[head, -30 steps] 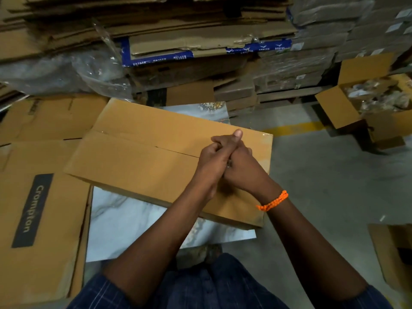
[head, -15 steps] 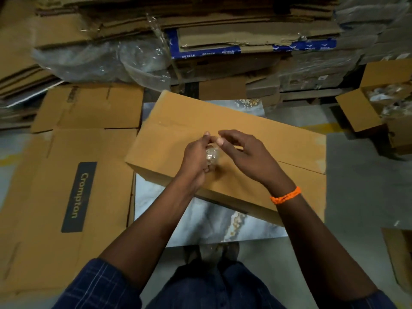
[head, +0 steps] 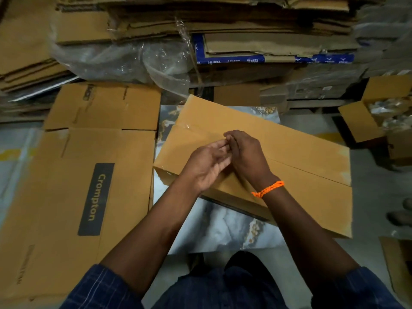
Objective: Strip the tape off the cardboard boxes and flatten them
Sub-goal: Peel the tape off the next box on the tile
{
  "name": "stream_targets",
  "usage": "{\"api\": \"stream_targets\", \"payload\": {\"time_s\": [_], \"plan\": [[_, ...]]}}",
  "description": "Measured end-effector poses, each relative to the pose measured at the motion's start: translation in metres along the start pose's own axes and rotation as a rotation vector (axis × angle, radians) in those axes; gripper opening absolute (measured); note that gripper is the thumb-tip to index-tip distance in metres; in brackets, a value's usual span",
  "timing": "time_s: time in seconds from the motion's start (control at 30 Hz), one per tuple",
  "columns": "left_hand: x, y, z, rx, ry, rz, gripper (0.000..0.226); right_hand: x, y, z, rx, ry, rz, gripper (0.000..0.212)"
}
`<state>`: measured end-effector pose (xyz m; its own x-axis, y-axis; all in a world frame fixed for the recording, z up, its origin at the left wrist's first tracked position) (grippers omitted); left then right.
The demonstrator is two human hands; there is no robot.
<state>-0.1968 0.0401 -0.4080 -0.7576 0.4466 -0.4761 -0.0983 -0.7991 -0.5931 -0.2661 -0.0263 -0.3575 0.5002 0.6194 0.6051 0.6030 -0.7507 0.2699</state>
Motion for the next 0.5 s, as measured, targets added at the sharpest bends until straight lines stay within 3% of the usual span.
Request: {"api": "stream_targets", "payload": {"time_s": [0.17,0.27,0.4,0.43,0.5], "plan": [[-0.013,0.002,-0.011,-0.233,0.399,0.253,0.022,-0.015,0.000,-0.012,-0.053,0.029,0.084,0.043],[-0.029,0.002,-0.002,-0.247,0.630,0.402,0.008,-0.022,0.002,-0.020,-0.081,0.042,0.147,0.058],[-0.036,0.012,0.028,-0.227,0.889,0.458,0.009,-0.059,-0.015,-0.045,-0.178,0.354,0.417,0.087],[-0.033,0.017,0.037,-0.209,0.901,0.452,0.012,-0.068,-0.020,-0.050,-0.172,0.438,0.462,0.084],[-0.021,0.033,0.057,-0.152,0.924,0.421,0.012,-0.085,-0.033,-0.058,-0.156,0.608,0.517,0.056]]}}
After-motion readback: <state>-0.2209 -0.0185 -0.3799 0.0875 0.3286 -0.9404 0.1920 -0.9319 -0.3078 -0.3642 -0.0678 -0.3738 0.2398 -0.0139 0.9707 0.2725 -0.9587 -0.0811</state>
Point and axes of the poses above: each hand's wrist, its own y-axis towards the middle knuckle, its own z-axis out of the palm, x = y × z, the point moved 10 cm from there along y, towards the middle knuckle, and after that the axes turned 9 degrees about -z, right-handed, at the moved point
